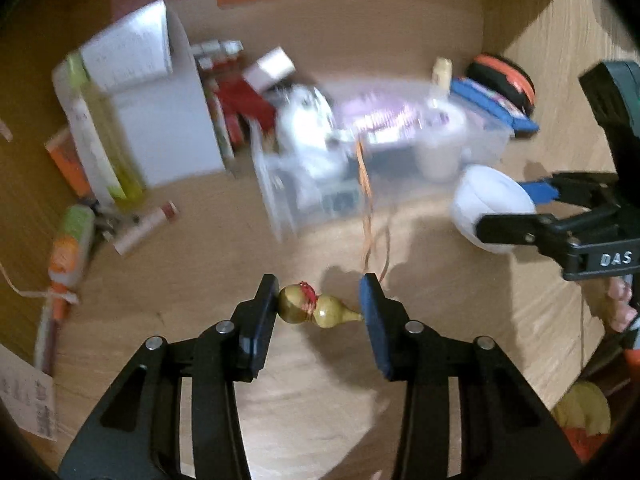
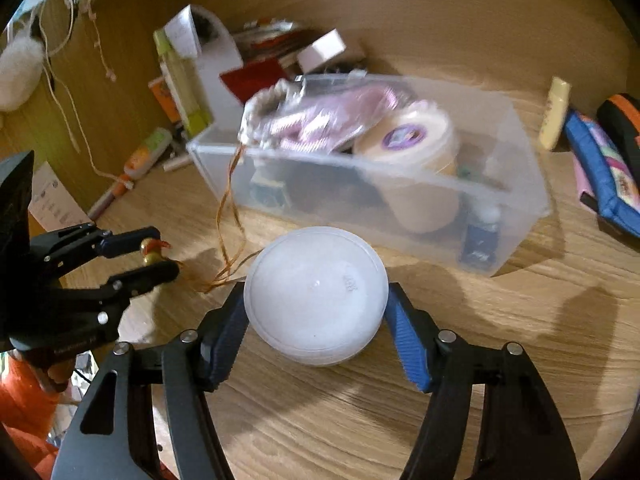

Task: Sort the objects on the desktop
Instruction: 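Grasp the white round container with the right gripper while the left grasps the yellow gourd, then lower the white container and yellow gourd into the clear box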

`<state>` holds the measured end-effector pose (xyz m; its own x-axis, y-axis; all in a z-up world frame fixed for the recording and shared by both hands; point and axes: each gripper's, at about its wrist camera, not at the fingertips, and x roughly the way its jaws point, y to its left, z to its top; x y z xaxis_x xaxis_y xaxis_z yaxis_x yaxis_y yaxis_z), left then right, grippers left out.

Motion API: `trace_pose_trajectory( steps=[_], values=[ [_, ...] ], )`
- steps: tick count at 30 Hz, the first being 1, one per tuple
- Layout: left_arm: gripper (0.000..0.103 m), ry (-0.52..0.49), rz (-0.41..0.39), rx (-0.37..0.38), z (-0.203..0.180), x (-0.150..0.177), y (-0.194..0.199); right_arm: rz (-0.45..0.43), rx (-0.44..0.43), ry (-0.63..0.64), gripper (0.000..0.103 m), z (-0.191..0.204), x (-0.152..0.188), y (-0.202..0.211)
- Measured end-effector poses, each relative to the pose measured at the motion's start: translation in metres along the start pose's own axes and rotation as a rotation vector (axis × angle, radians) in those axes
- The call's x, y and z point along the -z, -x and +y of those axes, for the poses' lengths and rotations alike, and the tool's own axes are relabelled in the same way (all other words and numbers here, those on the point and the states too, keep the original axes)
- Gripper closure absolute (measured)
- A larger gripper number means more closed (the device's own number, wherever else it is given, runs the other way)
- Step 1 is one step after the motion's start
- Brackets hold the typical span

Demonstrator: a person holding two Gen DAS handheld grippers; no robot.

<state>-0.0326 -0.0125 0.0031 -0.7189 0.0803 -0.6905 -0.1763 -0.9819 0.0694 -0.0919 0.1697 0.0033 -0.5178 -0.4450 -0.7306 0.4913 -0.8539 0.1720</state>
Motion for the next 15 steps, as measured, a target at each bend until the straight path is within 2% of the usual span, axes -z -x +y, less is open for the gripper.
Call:
trace_pose_trajectory(
  steps=[6,10,15],
  values=[
    [0.061,0.062,-0.101,0.029,0.020,-0.030,0.020,-0.082,0.011,-0.035,0.039,-0.009,-0.009,0.032],
    [0.061,0.073,-0.153,0.027,0.026,-0.047,0.028,-0.133,0.053,-0.014,0.039,-0.015,-0.017,0.051],
    [0.061,0.083,-0.169,0.048,0.030,-0.068,0.023,-0.167,0.095,-0.023,0.039,-0.029,-0.027,0.064]
  ],
)
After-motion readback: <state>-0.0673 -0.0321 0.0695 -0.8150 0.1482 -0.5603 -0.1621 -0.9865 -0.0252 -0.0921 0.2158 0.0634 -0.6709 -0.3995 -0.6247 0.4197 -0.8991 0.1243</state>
